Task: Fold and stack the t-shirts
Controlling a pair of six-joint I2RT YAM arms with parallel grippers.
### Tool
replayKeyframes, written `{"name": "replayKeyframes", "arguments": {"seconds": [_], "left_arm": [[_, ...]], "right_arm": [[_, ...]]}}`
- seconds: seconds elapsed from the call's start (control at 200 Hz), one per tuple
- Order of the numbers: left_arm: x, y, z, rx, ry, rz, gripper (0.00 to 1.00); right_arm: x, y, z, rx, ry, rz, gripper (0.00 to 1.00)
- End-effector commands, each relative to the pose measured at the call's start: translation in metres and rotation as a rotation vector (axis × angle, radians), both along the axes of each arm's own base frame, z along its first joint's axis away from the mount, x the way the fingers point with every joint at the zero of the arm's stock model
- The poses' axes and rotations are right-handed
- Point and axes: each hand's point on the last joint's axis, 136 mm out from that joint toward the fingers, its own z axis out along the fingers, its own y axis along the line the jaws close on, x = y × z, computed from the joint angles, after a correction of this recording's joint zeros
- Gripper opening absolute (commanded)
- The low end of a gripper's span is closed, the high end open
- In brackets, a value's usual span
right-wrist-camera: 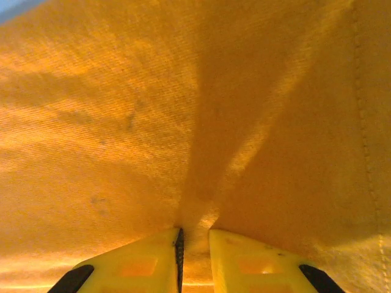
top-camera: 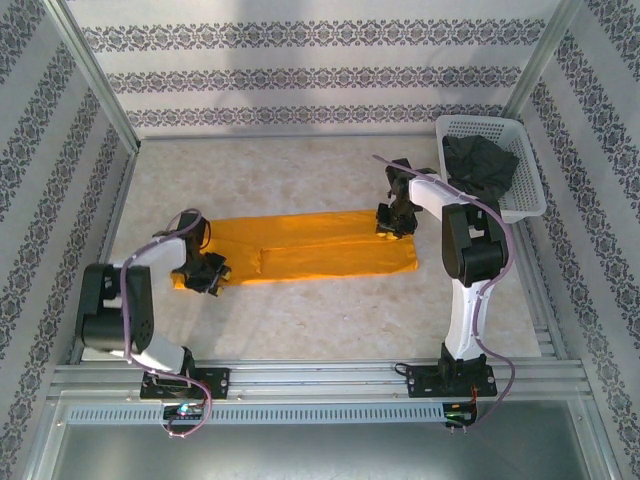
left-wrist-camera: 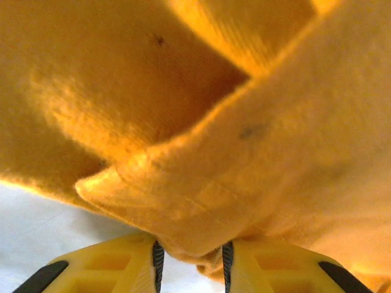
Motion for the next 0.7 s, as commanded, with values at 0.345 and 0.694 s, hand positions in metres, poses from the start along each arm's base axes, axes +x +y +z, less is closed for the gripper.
{"name": "replayKeyframes", "arguments": {"seconds": [0.345,0.694], "left_arm": [[0.28,-0.034,-0.002,-0.06,-0.48,-0.212,0.31],[0.381,-0.152,0.023,-0.262,-0.712,-0.328,0.36]], "right_arm": [[-0.163,0.061,-0.014,0.07,0.195,-0.058,0.21],[-0.155,0.186,0.007,0.393,0.219,-0.242,0.24]]}}
